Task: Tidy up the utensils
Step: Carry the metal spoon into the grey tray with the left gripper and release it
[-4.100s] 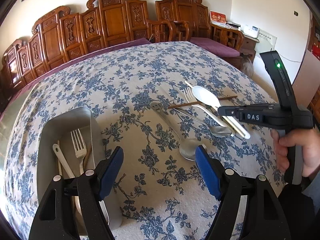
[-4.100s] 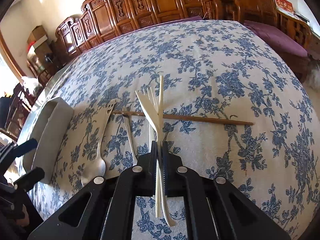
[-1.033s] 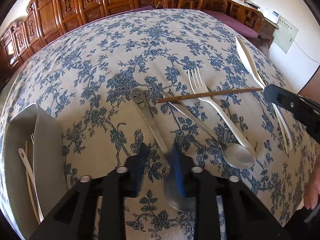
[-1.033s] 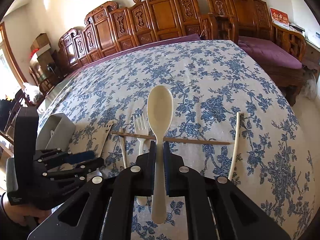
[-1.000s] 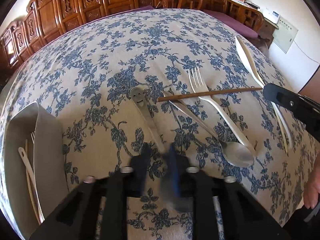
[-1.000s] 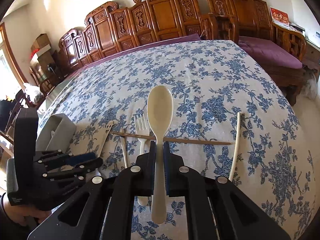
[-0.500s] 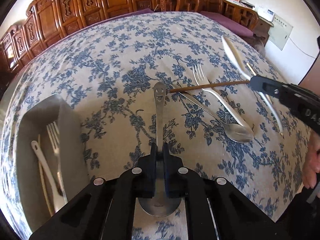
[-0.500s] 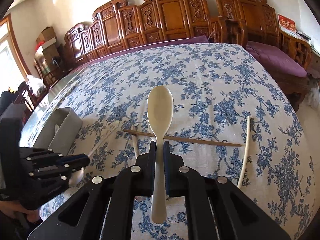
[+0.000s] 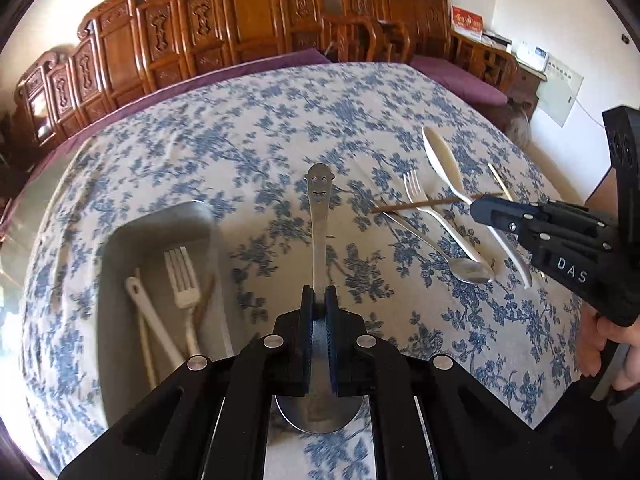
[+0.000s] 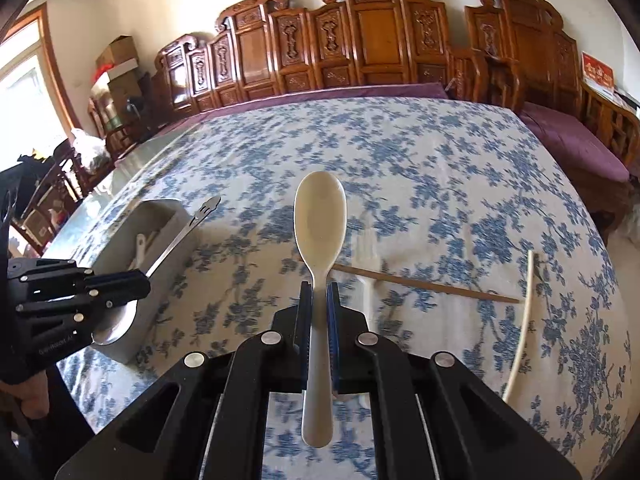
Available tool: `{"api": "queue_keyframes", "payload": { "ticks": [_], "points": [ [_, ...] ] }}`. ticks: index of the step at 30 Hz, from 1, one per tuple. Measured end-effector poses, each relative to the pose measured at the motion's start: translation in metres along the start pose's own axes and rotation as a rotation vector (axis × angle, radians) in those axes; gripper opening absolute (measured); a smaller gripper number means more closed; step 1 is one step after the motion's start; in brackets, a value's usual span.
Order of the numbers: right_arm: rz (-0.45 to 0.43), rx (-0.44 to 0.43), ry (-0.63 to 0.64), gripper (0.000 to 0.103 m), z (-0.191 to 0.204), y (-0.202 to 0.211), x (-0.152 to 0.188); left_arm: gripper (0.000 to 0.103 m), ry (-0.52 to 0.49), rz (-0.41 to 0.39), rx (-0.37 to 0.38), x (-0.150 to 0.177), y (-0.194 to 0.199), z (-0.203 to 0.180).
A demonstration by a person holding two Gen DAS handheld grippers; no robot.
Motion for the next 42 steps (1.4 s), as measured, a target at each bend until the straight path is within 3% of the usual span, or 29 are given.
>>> {"api": "queue_keyframes", "payload": {
  "ticks": [10,19,32,42],
  "points": [
    [-0.015,-0.044,0.108,0.009,0.051,0.009,-0.003,0.005,0.038,-0.041,-0.029,0.004,0.029,0.034],
    [-0.02,-0.062,0.174,0.009,0.082,0.015,0.0,0.005,0.098,-0.03,-0.071,0.015,0.024,0.074],
    [0.047,-0.033,0.177,0.009,0.074,-0.006,0.013,0.005,0.169,0.024,-0.084,0.038,-0.013,0.115],
    [0.081,-0.025,0.177,0.009,0.072,-0.018,0.019,0.005,0.184,0.048,-0.071,0.047,-0.024,0.119]
  ]
}}
Point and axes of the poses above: each gripper's, at about its wrist camera, not at the fingertips, and y roughly against the way its jaws point, z to its left, x to its underside, the point moved 2 cm from there along -y, roughly the way its jaws point, and after that the axes turned 2 degrees about -z, right-handed, at the moved point
